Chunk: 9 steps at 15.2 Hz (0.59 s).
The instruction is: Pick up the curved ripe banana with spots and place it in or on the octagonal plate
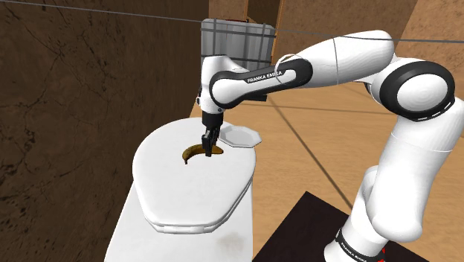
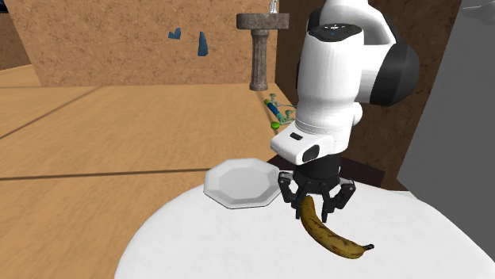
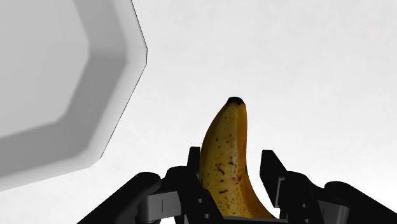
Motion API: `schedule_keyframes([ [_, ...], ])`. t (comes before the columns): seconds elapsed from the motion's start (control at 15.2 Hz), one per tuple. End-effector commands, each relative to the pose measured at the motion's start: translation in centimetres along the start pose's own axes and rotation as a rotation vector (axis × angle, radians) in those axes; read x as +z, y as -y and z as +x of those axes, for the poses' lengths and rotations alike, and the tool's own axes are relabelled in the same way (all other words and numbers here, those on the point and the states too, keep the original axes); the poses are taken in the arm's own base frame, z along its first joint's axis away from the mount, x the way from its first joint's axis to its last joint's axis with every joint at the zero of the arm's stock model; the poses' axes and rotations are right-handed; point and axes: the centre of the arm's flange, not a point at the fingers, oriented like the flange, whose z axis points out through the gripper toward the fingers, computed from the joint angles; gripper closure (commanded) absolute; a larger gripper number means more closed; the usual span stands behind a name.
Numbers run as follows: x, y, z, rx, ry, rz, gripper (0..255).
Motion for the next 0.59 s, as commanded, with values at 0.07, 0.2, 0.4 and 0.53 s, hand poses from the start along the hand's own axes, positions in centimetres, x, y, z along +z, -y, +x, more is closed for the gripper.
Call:
schedule_keyframes([
  [0.07, 0.0, 0.0, 0.0, 0.000, 0.000, 0.000, 255],
  [0.2, 0.0, 0.0, 0.0, 0.000, 0.000, 0.000, 255],
  [0.4, -0.5, 0.0, 0.0, 0.000, 0.000, 0.000, 255],
  [0.53, -1.6, 0.0, 0.0, 0.000, 0.000, 0.000, 255],
])
